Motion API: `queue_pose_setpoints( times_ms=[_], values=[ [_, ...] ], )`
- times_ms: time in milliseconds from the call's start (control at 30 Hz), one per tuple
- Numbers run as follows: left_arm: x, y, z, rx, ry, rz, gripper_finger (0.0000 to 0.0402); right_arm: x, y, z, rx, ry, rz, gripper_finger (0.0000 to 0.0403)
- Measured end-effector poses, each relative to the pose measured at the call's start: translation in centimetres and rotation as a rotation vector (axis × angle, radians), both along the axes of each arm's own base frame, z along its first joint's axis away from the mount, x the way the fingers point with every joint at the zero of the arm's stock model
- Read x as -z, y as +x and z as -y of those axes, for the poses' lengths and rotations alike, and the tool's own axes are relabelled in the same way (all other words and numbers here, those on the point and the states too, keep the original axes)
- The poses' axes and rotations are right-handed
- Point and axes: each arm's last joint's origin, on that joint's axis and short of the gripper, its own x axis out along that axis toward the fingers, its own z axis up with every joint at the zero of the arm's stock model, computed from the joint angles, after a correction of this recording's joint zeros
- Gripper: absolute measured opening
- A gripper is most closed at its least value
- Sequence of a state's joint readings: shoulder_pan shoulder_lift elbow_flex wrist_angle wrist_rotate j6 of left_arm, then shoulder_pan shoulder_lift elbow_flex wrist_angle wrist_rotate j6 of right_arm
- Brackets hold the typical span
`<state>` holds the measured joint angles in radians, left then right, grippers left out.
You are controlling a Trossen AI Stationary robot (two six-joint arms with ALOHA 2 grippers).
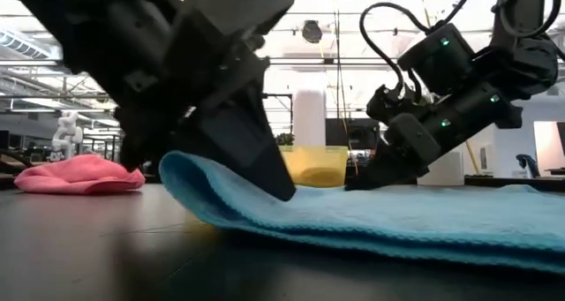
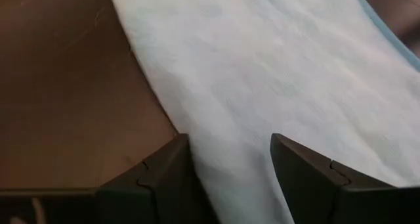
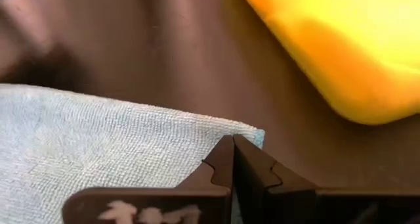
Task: Fold microfiber towels
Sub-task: Fold the blue microfiber cloth
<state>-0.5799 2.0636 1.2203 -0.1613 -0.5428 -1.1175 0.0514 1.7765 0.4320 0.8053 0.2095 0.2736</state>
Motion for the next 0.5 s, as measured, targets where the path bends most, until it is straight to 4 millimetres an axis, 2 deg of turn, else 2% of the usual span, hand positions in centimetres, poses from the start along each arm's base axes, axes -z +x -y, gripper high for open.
queue_pose_setpoints(
  times_ms=[133,267,500],
  values=[
    [0.0,-0.4,0.6,-0.008,0.003,0.015,0.0218,-0.6,0.2,-0.2,-0.046,-0.061,0.049,0.0000],
    [-0.1,-0.5,0.8,-0.011,-0.001,0.018,0.0218,-2.7,0.4,-1.2,-0.102,-0.090,0.157,0.0000],
    [-0.5,-0.6,0.5,-0.029,-0.005,-0.051,0.0218,-4.1,-1.1,-4.5,-0.263,-0.012,0.168,0.0000]
  ],
)
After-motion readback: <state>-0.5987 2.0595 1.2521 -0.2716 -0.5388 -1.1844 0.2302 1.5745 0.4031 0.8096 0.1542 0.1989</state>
